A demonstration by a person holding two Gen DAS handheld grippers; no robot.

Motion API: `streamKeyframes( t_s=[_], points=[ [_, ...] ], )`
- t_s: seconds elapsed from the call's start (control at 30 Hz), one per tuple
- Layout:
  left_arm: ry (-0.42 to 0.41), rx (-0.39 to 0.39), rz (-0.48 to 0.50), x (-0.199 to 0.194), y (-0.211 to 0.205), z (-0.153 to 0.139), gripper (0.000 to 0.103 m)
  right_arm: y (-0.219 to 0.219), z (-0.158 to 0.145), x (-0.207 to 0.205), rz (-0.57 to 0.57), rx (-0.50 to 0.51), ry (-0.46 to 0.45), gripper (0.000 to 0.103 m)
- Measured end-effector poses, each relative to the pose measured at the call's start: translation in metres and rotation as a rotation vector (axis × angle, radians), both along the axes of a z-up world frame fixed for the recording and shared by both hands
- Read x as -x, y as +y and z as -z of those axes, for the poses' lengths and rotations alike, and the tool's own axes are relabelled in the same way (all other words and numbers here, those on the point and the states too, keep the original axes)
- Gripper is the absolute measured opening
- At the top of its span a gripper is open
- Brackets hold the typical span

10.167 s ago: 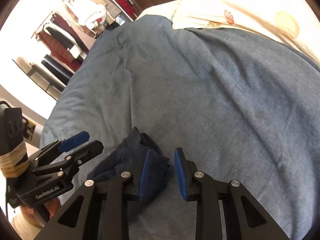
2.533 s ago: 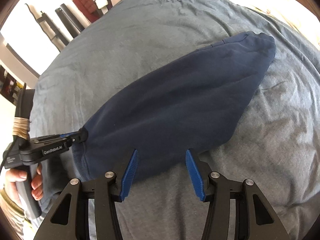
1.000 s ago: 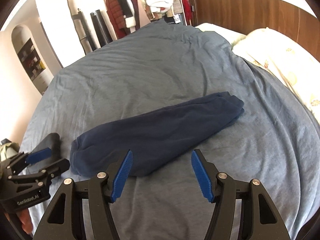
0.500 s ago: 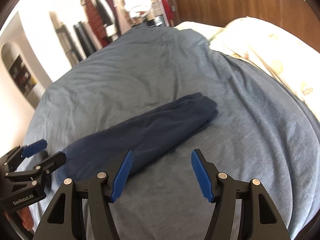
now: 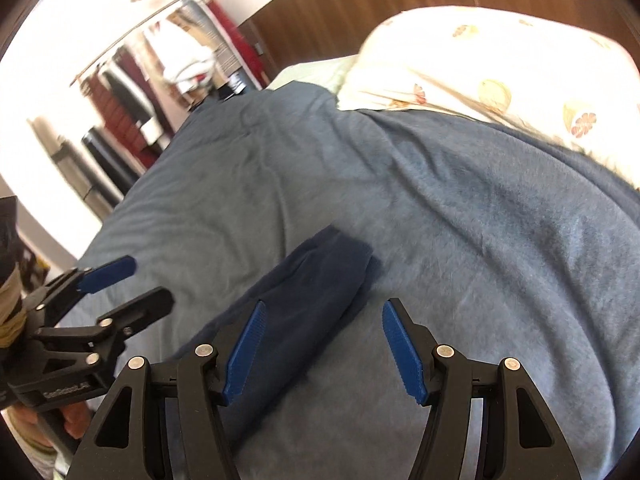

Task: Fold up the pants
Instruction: 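Move both tools to the narrow end of the folded sweatpants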

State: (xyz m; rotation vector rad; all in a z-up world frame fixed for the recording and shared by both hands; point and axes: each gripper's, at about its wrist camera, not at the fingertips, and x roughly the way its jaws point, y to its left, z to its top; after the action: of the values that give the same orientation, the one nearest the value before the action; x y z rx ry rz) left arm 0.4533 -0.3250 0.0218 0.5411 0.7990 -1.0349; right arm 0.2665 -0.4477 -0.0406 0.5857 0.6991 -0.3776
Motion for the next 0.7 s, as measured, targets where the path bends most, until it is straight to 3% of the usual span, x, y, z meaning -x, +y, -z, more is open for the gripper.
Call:
streamKeyframes(
  t_s=[0.33, 0.6, 0.7],
  points=[
    [0.108, -0.057, 0.259, -0.044, -0.076, 0.048, 0.071, -0.039, 0.042, -0.038, 0.101, -0.085, 0.008, 0.061],
    [0.186, -0.152, 0.363, -0.063, -0.112, 0.097, 0.053, -0.055, 0.073, -0.057, 0.138, -0.162, 0.03, 0.056],
    [0.265, -0.174, 0.379, -0.073, -0.121, 0.114, 0.044, -0.058, 0.082, -0.063, 0.152, -0.182, 0.034, 0.054]
  ],
)
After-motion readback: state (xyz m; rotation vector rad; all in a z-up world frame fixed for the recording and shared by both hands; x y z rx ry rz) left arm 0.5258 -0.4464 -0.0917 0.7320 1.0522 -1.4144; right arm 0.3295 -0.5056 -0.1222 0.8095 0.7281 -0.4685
